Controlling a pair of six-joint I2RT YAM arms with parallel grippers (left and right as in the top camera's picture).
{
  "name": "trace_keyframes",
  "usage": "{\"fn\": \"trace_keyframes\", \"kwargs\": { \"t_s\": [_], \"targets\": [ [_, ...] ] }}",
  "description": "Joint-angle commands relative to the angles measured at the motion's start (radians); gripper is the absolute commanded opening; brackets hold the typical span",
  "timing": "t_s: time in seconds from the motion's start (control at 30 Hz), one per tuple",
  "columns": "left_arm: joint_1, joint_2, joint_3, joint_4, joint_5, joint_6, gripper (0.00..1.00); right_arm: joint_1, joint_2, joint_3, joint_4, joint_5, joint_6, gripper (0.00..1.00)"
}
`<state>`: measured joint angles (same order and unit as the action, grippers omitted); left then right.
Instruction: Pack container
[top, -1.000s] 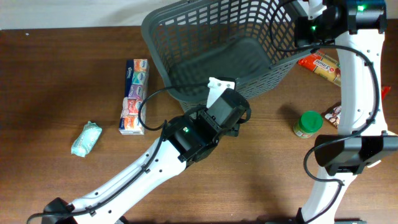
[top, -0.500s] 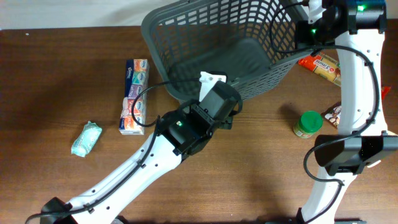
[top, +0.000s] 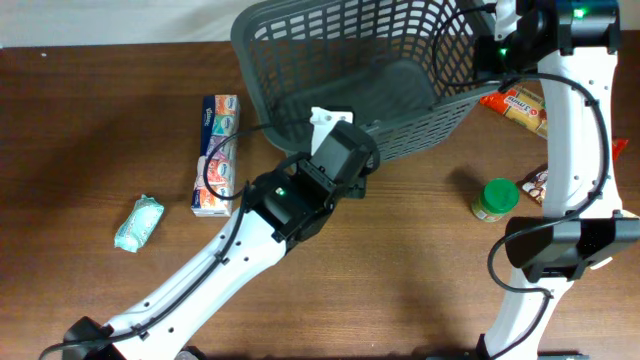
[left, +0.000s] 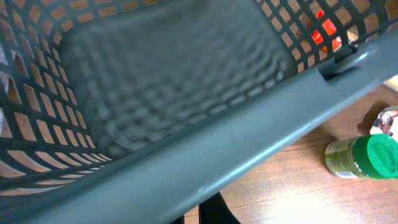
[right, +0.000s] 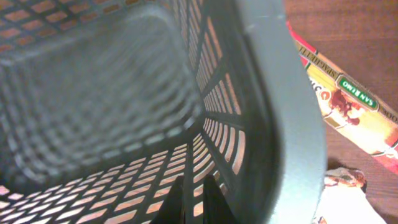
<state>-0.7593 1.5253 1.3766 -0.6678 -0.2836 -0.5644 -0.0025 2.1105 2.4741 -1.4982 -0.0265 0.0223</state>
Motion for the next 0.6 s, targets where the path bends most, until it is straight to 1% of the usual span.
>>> {"fn": "trace_keyframes", "kwargs": {
  "t_s": [0.0, 0.2, 0.57],
  "targets": [
    [0.024, 0.003, 0.020, 0.005, -0.011, 0.021, 0.02, 0.015, 0.011, -0.006, -0.013, 0.009, 0.013, 0.04],
    [0.055, 0.003, 0.020, 0.006, -0.012, 0.043, 0.02, 0.042, 0.011, -0.006, -0.024, 0.009, 0.013, 0.04],
    [0.119, 0.003, 0.020, 0.006, -0.013, 0.043, 0.02, 0.093, 0.011, -0.006, -0.062, 0.010, 0.013, 0.04]
  ]
}}
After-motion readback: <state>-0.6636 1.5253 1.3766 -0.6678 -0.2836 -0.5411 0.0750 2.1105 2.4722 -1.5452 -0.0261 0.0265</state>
